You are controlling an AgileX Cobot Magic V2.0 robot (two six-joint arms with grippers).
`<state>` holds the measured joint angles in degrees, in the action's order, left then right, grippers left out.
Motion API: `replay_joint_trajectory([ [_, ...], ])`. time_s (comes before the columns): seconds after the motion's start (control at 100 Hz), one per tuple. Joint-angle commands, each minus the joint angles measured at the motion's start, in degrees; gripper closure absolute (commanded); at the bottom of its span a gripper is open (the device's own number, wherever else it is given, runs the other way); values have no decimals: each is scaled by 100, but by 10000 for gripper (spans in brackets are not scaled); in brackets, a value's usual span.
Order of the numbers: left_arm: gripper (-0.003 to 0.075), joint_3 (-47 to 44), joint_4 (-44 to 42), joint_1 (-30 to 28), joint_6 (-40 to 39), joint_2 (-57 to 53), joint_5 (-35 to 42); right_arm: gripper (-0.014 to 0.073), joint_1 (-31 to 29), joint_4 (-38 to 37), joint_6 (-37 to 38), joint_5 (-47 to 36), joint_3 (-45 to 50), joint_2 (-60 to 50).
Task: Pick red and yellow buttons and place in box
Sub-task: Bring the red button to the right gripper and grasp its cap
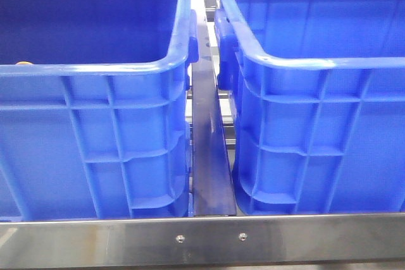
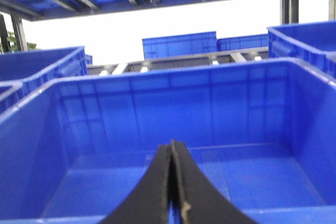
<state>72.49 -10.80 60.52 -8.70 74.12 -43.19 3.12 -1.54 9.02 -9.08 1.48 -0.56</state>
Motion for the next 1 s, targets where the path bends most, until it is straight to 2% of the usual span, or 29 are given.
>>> replay_joint_trajectory([
  [0.0,739,147,-103,161,4,-207,456,699,25,7,189,-397,-340,-152],
  [0.1,739,147,-103,170,4,-207,456,699,25,12,589,188,-875,-101],
  [0.24,739,147,-103,170,4,-207,437,699,25,90,1114,1746,-1988,148],
  [0.36,739,147,-103,170,4,-207,437,699,25,205,1114,3344,-3093,660],
  [0.53,739,147,-103,170,4,-207,424,699,25,271,1114,4984,-4432,1689],
  [0.66,739,147,-103,170,4,-207,413,699,25,355,1114,5374,-4893,2236],
  [0.85,739,147,-103,170,4,-207,391,681,25,410,1114,5440,-4924,2594],
  [0.92,739,147,-103,170,4,-207,380,613,25,445,1114,5482,-4924,2625],
  [0.99,739,147,-103,170,4,-207,380,491,25,488,1114,5488,-4924,2625],
])
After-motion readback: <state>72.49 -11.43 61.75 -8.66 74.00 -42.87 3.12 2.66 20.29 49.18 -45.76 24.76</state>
